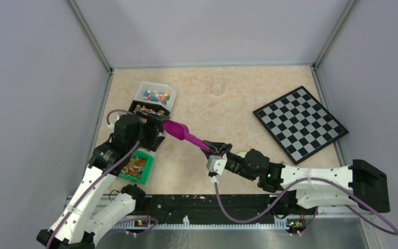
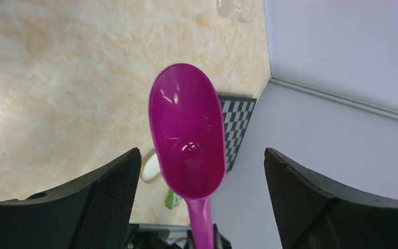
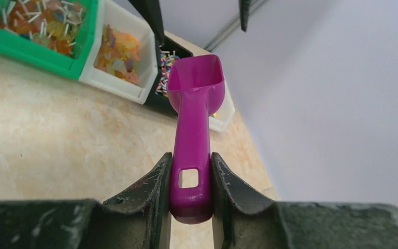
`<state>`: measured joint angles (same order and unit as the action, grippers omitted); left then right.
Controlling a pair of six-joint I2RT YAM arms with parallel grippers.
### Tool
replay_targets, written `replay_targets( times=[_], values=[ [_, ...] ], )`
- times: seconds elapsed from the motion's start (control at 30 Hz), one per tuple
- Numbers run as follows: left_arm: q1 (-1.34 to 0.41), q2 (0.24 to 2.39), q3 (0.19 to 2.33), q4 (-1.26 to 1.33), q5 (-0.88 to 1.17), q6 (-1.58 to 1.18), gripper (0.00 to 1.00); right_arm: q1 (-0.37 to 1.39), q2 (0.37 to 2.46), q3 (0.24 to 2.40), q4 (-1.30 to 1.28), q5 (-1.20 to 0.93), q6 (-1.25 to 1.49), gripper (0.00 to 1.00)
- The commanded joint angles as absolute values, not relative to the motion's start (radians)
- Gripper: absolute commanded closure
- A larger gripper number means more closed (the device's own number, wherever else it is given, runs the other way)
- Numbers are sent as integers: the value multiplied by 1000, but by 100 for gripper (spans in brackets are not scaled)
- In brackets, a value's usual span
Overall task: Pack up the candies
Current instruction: Pick up the spatula from the center of the board.
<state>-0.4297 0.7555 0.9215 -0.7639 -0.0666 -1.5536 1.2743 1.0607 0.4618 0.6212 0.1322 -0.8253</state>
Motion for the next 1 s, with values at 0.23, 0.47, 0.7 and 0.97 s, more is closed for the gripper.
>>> replay_targets(
  times=[0.23,0.47,0.7,0.97],
  values=[
    [-431,753,907,-650,-352,-998,1,1259,1065,651,350,403,-158,100],
    [-422,837,952,-763,-548,-933,2,1162,1026,752,144,300,98,100],
    [-212,902,966,-845,-478,-927,7,1067,1045,901,-58,157,216,100],
    [-106,698,794,-327,297,-516,12,987,1110,1001,-178,-96,203,100]
  ],
)
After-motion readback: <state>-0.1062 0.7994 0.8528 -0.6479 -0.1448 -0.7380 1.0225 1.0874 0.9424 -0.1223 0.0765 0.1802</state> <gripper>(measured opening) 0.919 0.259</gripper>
